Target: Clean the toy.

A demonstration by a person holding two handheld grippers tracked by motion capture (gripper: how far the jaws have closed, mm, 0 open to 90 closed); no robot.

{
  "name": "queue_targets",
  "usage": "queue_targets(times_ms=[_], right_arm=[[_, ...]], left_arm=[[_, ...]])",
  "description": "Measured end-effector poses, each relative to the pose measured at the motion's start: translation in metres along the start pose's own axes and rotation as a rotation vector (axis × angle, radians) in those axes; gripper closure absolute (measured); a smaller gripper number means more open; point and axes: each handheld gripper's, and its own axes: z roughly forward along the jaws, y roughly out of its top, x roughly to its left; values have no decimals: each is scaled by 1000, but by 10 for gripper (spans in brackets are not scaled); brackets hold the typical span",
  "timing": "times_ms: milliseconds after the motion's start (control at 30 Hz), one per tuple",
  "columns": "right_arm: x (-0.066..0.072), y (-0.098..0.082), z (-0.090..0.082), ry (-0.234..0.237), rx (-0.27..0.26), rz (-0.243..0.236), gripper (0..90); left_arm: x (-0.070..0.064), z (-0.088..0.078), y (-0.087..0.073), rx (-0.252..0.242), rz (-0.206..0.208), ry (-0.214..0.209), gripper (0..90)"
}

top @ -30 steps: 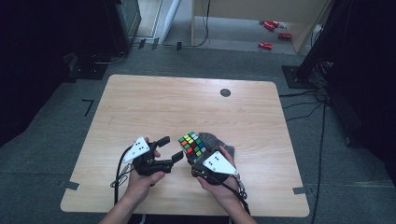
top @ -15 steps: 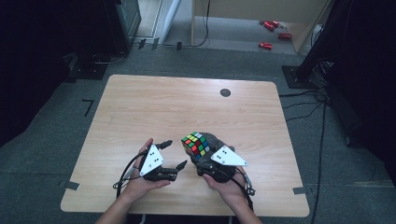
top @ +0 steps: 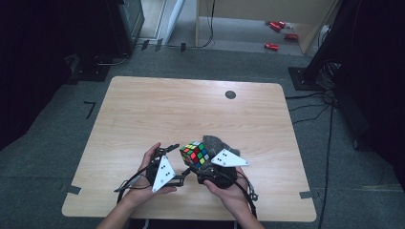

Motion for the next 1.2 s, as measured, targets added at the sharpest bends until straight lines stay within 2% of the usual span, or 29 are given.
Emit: queue_targets(times_ms=[67, 133, 300, 367, 500, 600, 800, 967, 1067, 1200], right_arm=[[0, -1, 1, 6, 8, 6, 346], [0, -1, 2, 15, 17, 9, 345], [1, -2, 4, 39, 37, 26, 345], [2, -3, 6, 41, 48, 29, 344], [-2, -3, 8, 56, 53, 63, 338], [-5, -4, 9, 52, 59, 74, 293], [-6, -3, 7, 59, 30, 66, 230], [-9, 1, -1, 44, -32, 57, 188], [-13, 2, -7, 9, -85, 25, 234], [-23, 0, -9, -49, -93, 1, 245]], left_arm=[[-3, 0, 0, -6, 30, 9, 174], [-5, 0, 2, -14, 52, 24, 219], [-10, 2, 1, -1, 74, 21, 244], [-12, 2, 2, 4, 95, 39, 285], [-14, 1, 0, 17, 85, 39, 310], [-16, 2, 1, 24, 87, 48, 337], [-10, 0, 1, 15, 36, 60, 344], [2, -2, -3, 20, -53, 72, 344], [8, -3, -5, 38, -102, 74, 344], [18, -6, -6, 43, -178, 40, 344]])
